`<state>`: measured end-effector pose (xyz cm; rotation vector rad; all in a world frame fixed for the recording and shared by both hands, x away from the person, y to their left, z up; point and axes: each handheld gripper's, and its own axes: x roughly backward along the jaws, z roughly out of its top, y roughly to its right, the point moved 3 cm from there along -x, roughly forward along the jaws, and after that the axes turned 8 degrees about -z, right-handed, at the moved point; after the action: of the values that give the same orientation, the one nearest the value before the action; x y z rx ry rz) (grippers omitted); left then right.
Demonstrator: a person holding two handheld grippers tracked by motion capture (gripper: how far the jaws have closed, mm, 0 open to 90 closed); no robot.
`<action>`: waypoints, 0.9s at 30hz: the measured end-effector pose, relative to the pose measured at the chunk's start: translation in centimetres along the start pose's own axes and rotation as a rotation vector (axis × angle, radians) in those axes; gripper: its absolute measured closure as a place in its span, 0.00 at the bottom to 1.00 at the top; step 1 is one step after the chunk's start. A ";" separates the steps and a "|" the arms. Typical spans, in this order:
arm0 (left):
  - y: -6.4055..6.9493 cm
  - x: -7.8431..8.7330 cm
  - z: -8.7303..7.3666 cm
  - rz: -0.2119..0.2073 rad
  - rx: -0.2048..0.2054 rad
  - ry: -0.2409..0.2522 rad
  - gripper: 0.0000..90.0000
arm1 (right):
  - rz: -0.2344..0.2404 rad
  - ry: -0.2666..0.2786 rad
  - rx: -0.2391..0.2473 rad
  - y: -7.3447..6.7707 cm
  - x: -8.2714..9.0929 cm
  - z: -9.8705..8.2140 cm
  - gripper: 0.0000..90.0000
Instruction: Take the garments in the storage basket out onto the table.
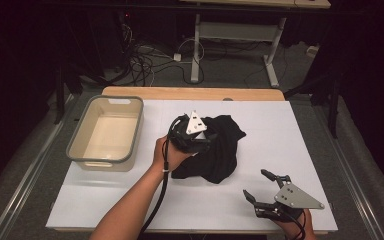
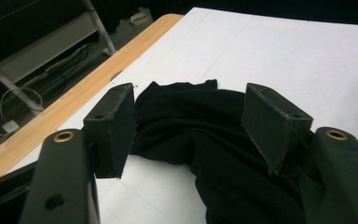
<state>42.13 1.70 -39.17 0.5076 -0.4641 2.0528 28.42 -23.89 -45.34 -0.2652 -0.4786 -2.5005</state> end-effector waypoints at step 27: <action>0.2 3.6 -1.2 0.077 -0.092 0.072 0.19 | 0.013 -0.007 -0.006 -0.4 -0.4 0.1 0.21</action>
<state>40.04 4.73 -38.34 0.3645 -0.5399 2.1043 28.51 -23.34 -45.49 -0.2785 -0.4705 -2.4901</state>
